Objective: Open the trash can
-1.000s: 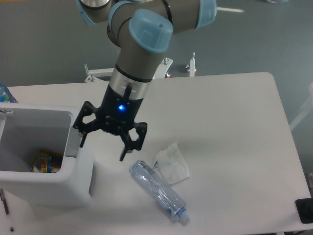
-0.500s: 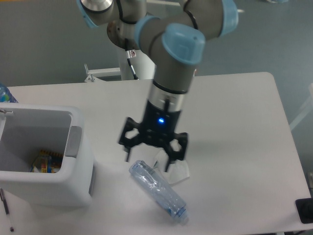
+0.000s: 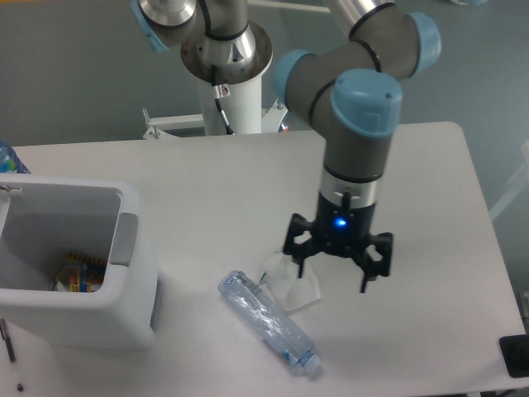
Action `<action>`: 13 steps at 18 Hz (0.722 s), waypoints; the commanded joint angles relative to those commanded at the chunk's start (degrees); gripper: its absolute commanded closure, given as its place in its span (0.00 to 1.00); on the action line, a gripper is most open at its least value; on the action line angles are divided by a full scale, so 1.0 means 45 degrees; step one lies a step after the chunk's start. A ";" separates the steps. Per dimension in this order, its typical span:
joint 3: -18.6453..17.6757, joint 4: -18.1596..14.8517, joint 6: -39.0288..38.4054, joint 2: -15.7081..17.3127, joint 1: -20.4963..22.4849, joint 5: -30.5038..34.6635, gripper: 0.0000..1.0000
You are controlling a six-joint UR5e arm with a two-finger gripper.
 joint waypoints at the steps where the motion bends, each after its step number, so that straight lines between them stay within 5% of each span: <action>1: 0.0119 -0.0157 0.0039 -0.0098 0.0020 0.0120 0.00; 7: 0.0139 -0.1581 0.2554 -0.0080 -0.0039 0.0961 0.00; 13: -0.0154 -0.1526 0.3145 -0.0002 -0.0097 0.1430 0.00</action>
